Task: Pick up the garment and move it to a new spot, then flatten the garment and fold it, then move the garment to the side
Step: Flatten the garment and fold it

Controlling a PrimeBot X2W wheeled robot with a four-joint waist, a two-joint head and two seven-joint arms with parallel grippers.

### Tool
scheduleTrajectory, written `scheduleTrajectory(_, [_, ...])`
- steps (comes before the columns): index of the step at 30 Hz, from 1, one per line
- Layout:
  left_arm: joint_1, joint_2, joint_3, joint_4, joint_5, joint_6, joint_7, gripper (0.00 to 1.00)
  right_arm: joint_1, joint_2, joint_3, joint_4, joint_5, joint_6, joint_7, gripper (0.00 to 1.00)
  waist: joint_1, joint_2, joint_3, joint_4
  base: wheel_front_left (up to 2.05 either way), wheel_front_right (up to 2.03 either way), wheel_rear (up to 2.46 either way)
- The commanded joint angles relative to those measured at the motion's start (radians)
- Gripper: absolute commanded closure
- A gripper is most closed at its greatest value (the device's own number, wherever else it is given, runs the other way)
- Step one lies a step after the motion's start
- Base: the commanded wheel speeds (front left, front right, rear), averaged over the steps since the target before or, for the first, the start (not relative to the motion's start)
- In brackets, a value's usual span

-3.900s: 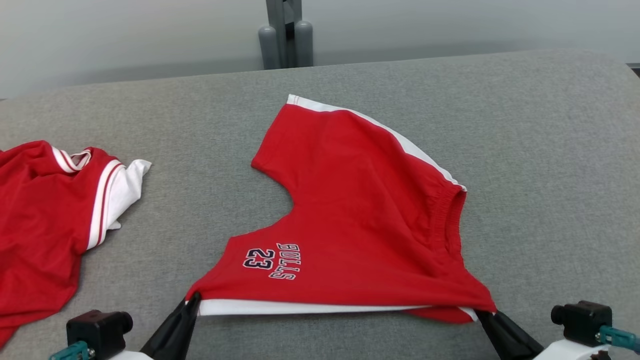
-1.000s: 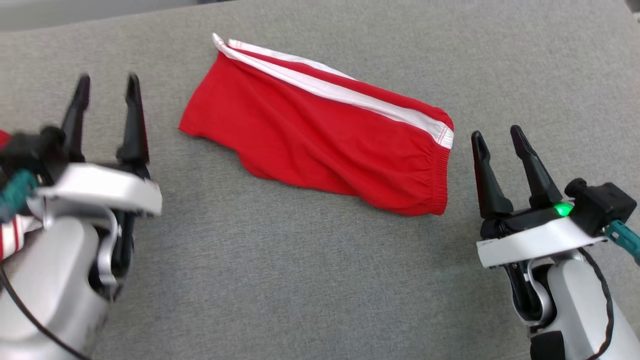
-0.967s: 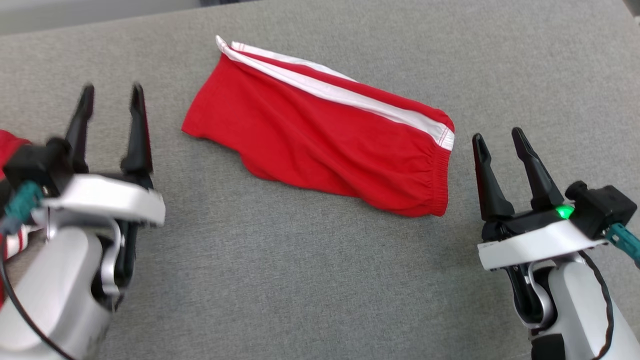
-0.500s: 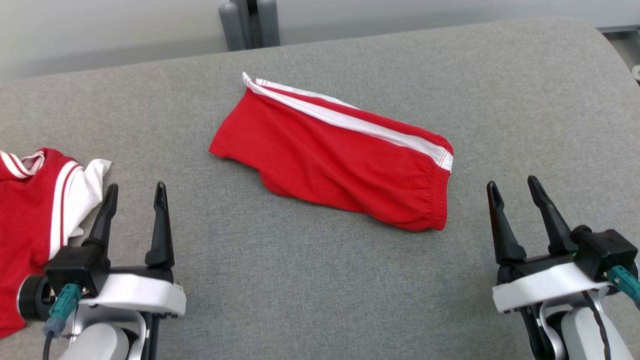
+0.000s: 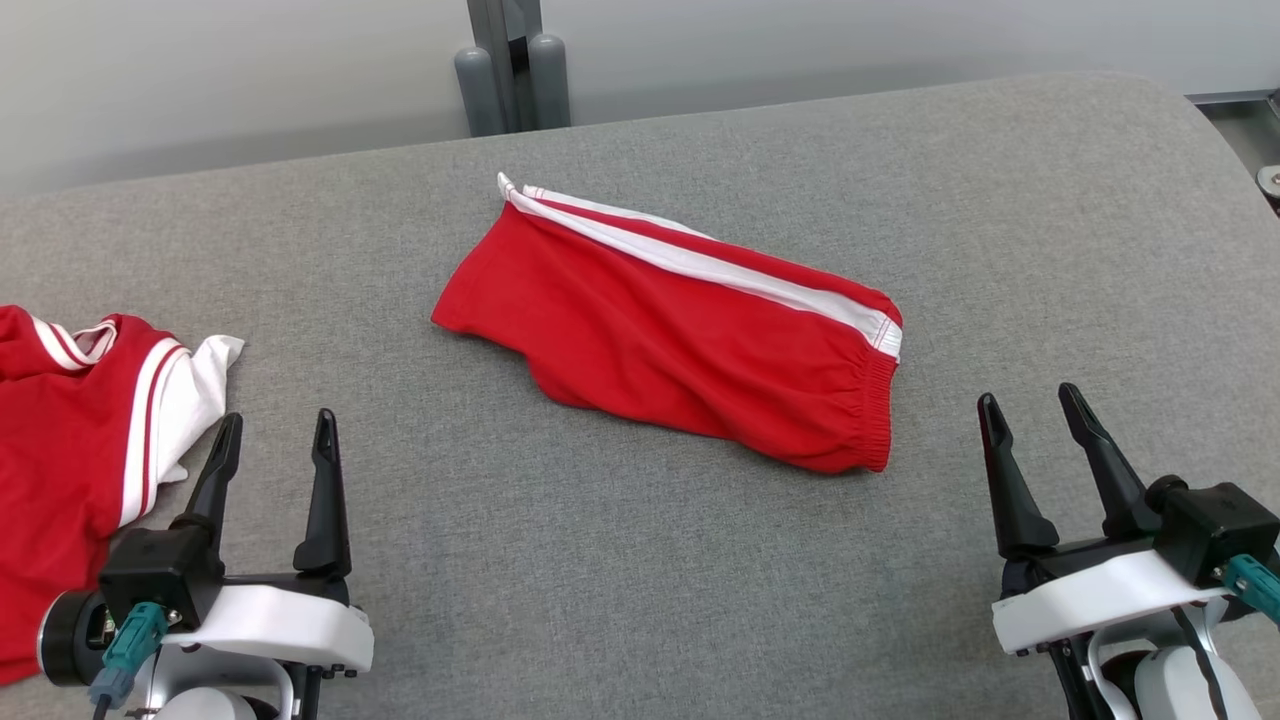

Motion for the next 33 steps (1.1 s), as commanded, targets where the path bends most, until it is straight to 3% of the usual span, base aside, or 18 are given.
scheduleTrajectory(1, [0.001,0.004,0.002,-0.001,0.004,-0.002,0.001,0.0,0.007,-0.002,-0.001,-0.006,0.006,0.0,0.003,0.0,0.0001,0.0,0.002,-0.001,0.0,0.0,0.0])
scheduleTrajectory(8, [-0.076,0.013,-0.033,0.019,0.018,-0.04,0.041,0.0,0.005,-0.001,-0.001,-0.021,0.005,0.0,0.009,0.0,0.0001,0.0,0.026,-0.012,0.0,0.0,0.0])
scheduleTrajectory(17, [-0.272,-0.018,-0.064,0.182,-0.074,-0.194,0.16,0.0,-0.049,-0.001,0.052,-0.023,0.038,0.0,-0.008,0.0,0.0001,0.0,0.128,-0.098,0.0,0.0,0.0])
scheduleTrajectory(25, [-0.437,-0.033,-0.062,0.386,-0.132,-0.295,0.248,0.0,-0.091,-0.002,0.079,0.013,0.074,0.0,-0.05,0.0,0.0001,0.0,0.219,-0.161,0.0,0.0,0.0])
scheduleTrajectory(33, [-0.509,-0.039,-0.044,0.519,-0.167,-0.328,0.272,0.0,-0.12,-0.001,0.094,0.058,0.106,0.0,-0.084,0.0,0.0001,0.0,0.254,-0.189,0.0,0.0,0.0])
